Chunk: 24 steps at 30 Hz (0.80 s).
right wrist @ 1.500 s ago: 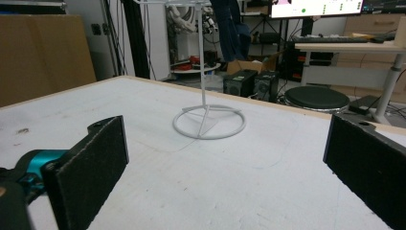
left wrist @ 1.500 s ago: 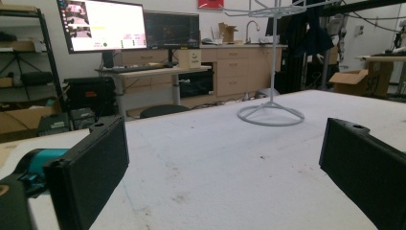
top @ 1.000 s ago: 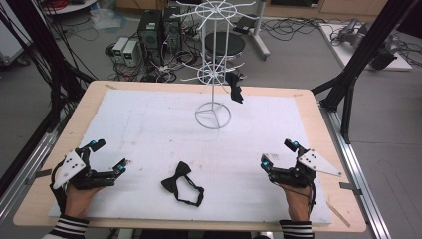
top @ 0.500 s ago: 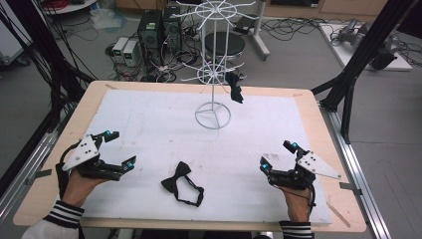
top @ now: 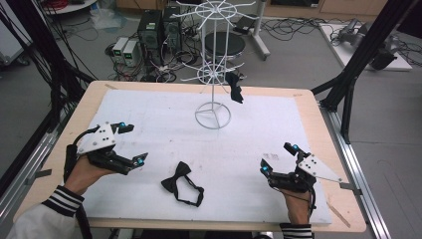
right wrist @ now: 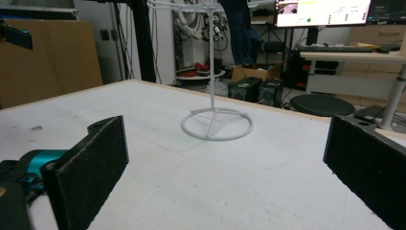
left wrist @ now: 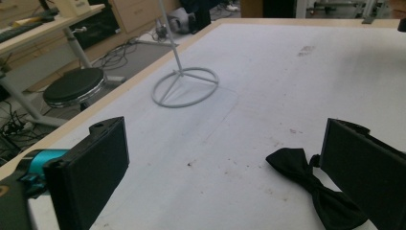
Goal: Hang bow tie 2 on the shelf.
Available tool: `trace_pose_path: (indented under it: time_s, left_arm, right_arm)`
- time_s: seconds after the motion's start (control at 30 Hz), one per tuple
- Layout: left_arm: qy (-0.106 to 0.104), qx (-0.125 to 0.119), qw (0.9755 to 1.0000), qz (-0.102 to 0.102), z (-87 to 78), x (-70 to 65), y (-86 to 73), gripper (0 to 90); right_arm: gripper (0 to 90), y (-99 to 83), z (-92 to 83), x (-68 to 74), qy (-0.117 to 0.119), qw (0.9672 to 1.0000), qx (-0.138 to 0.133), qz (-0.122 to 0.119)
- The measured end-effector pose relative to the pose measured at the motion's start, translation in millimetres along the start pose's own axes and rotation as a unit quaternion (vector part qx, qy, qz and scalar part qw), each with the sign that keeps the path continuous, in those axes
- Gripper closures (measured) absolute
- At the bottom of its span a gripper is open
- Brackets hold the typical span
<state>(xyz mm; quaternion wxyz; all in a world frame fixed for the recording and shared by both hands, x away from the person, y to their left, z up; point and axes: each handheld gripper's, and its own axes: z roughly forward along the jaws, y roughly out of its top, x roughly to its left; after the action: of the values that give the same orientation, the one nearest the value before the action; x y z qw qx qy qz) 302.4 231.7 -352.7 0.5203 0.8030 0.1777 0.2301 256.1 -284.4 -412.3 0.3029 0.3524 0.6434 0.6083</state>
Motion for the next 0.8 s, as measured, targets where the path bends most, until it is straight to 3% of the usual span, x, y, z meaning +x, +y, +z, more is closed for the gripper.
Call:
trace_pose_path:
  time_s: [0.37,0.8]
  left_arm:
    - [-0.033,0.042,0.9982,0.026,18.0,-4.0,19.6,3.4]
    - [-0.053,0.113,0.9913,0.043,33.2,-8.7,36.8,3.4]
  right_arm:
    - [0.7,-11.2,-6.8,-0.5,-0.004,1.0000,-0.003,0.006]
    - [0.7,-19.2,-4.8,1.0,0.000,1.0000,0.002,0.001]
